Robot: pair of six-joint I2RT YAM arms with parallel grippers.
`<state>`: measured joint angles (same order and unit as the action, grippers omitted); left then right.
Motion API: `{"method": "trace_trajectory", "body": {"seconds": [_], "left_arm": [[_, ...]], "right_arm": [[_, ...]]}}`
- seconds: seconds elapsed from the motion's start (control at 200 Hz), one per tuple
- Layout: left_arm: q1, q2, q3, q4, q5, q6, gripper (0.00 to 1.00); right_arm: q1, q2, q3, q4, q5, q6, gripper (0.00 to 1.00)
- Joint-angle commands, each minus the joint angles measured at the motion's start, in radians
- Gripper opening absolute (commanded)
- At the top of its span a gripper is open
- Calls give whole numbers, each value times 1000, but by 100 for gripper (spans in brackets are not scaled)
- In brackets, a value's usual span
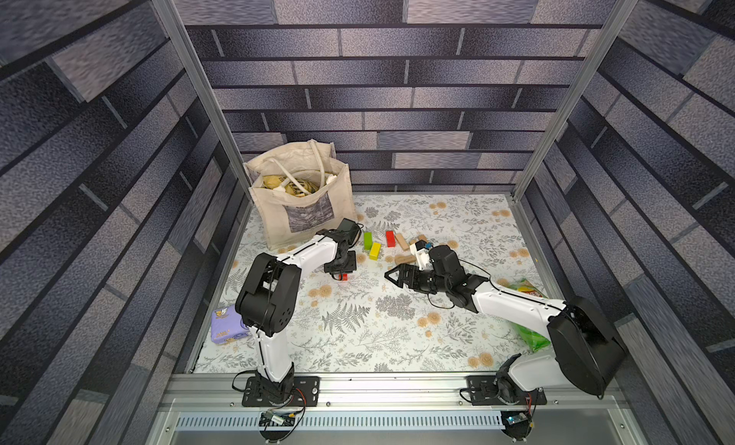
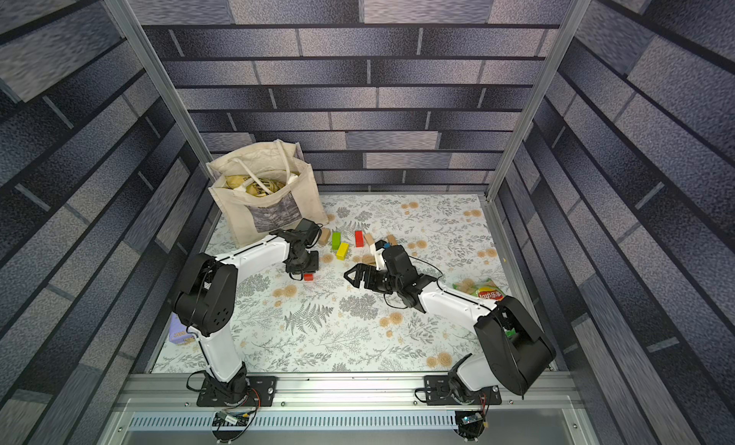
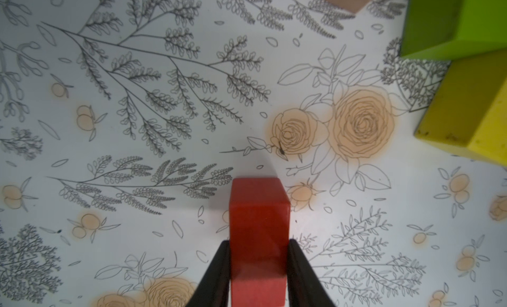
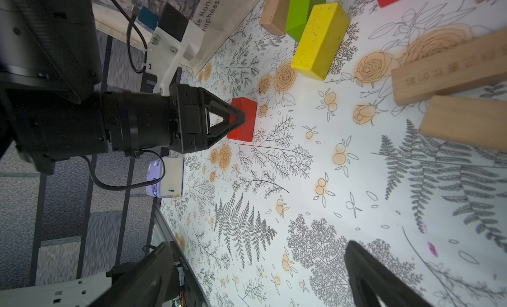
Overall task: Assemble the letter k with building blocks
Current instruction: Place the building block at the center of the board.
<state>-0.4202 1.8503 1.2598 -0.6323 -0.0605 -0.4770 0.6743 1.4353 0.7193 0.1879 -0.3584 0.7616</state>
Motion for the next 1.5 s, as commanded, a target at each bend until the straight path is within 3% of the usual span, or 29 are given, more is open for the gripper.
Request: {"method": "trace_trajectory", "body": {"seconds": [0.0, 0.616, 1.152, 1.493], "left_arm": [[10, 10, 25, 8, 10, 20, 7], [24, 53, 48, 1, 28, 31, 15], [18, 59, 78, -20, 18, 46, 39], [7, 50, 103, -42, 0, 56, 45]], "right_arm": [[10, 13, 34, -19, 15, -25, 100], [10, 30, 48, -21, 5, -34, 100], [9, 35, 46, -17, -4, -40, 100], [10, 36, 42, -13, -4, -40, 100]]}}
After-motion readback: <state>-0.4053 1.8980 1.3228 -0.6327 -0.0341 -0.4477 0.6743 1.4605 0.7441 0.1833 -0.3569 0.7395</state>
